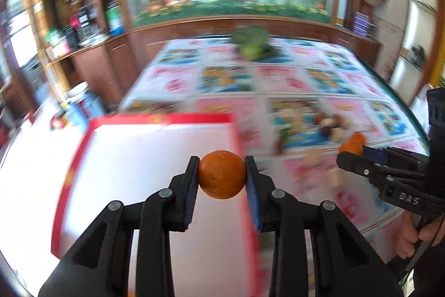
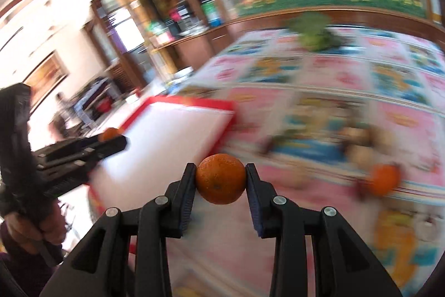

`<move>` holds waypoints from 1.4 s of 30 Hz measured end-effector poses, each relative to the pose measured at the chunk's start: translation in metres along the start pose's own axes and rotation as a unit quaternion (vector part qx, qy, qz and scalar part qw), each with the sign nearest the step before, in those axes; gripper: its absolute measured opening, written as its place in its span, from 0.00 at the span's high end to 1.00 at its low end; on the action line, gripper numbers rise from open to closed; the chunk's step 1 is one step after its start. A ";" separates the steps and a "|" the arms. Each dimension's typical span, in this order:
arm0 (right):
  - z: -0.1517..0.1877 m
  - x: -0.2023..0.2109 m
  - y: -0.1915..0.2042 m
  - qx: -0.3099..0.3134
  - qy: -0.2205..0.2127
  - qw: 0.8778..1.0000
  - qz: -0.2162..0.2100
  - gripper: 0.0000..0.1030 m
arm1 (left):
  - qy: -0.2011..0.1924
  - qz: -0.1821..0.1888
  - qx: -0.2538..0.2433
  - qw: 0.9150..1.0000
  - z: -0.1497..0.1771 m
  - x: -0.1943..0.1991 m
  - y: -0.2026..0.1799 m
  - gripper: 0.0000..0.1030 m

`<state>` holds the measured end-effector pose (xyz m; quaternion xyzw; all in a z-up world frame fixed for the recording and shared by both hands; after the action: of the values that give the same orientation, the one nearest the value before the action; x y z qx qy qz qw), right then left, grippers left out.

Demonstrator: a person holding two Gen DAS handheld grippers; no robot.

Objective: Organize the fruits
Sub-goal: 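Carry both oranges over the red-rimmed tray and open both tools to drop them, then grasp a round beige bun with the left tool while the right tool grasps a beige cube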

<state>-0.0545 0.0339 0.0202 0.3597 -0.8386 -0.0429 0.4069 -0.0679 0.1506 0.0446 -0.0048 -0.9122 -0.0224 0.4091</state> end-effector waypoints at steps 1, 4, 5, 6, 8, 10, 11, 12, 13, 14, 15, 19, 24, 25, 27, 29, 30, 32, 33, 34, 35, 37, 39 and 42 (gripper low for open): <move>-0.001 -0.009 0.014 0.011 0.007 1.000 -0.009 0.67 | 0.002 -0.007 0.006 1.000 0.006 0.002 0.010 0.67; 0.002 -0.036 0.054 0.042 0.034 0.998 -0.031 0.67 | 0.014 -0.036 0.027 0.999 0.027 0.002 0.045 0.67; 0.004 -0.043 0.061 0.048 0.043 0.997 -0.032 0.67 | 0.025 -0.041 0.033 0.998 0.037 -0.002 0.056 0.67; 0.007 -0.052 0.067 0.052 0.055 0.997 -0.029 0.67 | 0.031 -0.043 0.038 0.998 0.044 -0.004 0.062 0.67; 0.015 -0.069 0.072 0.053 0.083 0.995 -0.015 0.67 | 0.043 -0.046 0.047 0.997 0.055 -0.010 0.073 0.67; 0.022 -0.077 0.071 0.051 0.108 0.993 -0.010 0.67 | 0.058 -0.053 0.054 0.995 0.066 -0.015 0.082 0.67; 0.026 -0.082 0.072 0.050 0.122 0.991 -0.010 0.66 | 0.063 -0.056 0.060 0.995 0.071 -0.018 0.087 0.67; 0.032 -0.084 0.076 0.053 0.132 0.990 -0.009 0.65 | 0.064 -0.058 0.062 0.994 0.074 -0.018 0.091 0.67; 0.034 -0.085 0.077 0.054 0.139 0.989 -0.006 0.65 | 0.066 -0.062 0.065 0.994 0.077 -0.018 0.093 0.67; 0.038 -0.086 0.078 0.054 0.148 0.987 -0.004 0.65 | 0.069 -0.069 0.069 0.993 0.080 -0.018 0.097 0.67; 0.041 -0.085 0.083 0.055 0.160 0.986 -0.008 0.65 | 0.072 -0.074 0.073 0.992 0.083 -0.019 0.101 0.66; 0.042 -0.072 0.093 0.060 0.147 0.987 -0.034 0.63 | 0.078 -0.088 0.085 0.989 0.090 -0.020 0.112 0.58; 0.026 -0.040 0.087 0.057 0.078 0.994 -0.041 0.49 | 0.082 -0.108 0.082 0.987 0.095 -0.021 0.124 0.40; 0.023 -0.032 0.081 0.052 0.065 0.996 -0.038 0.47 | 0.083 -0.107 0.083 0.987 0.095 -0.023 0.125 0.38; 0.016 -0.017 0.060 0.037 0.038 0.998 -0.019 0.46 | 0.086 -0.108 0.079 0.987 0.096 -0.025 0.125 0.35; 0.012 -0.002 0.032 0.016 0.020 1.000 0.005 0.45 | 0.089 -0.111 0.068 0.987 0.098 -0.027 0.124 0.35; 0.010 0.004 0.023 0.005 0.014 1.000 0.012 0.45 | 0.088 -0.114 0.062 0.988 0.098 -0.028 0.123 0.34; 0.008 0.019 -0.011 -0.028 -0.002 0.999 0.031 0.45 | 0.086 -0.121 0.053 0.988 0.097 -0.027 0.125 0.32; 0.008 0.026 -0.024 -0.041 -0.008 0.998 0.041 0.45 | 0.087 -0.122 0.052 0.987 0.098 -0.026 0.127 0.32; 0.007 0.033 -0.038 -0.054 -0.014 0.997 0.053 0.45 | 0.089 -0.125 0.052 0.987 0.098 -0.026 0.130 0.32; 0.007 0.042 -0.053 -0.065 -0.021 0.995 0.066 0.45 | 0.090 -0.132 0.050 0.986 0.099 -0.025 0.134 0.32; 0.008 0.055 -0.081 -0.083 -0.034 0.992 0.092 0.45 | 0.093 -0.153 0.043 0.983 0.099 -0.024 0.143 0.32; 0.006 0.068 -0.107 -0.102 -0.048 0.987 0.110 0.45 | 0.099 -0.166 0.041 0.980 0.100 -0.022 0.156 0.31; 0.007 0.085 -0.140 -0.130 -0.073 0.981 0.126 0.45 | 0.111 -0.158 0.049 0.980 0.103 -0.020 0.166 0.32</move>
<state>-0.0148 -0.1257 0.0197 0.1908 -0.8918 -0.1259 0.3903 -0.1271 0.3209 -0.0326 0.1622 -0.8506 -0.0420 0.4985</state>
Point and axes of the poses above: each gripper's, at about its wrist camera, not at the fingertips, and x roughly against the way its jaws point, y to its left, z to its underside, the point moved 7 cm from there along -x, roughly the way its jaws point, and after that the axes turned 5 degrees about y, right-handed, at the moved point
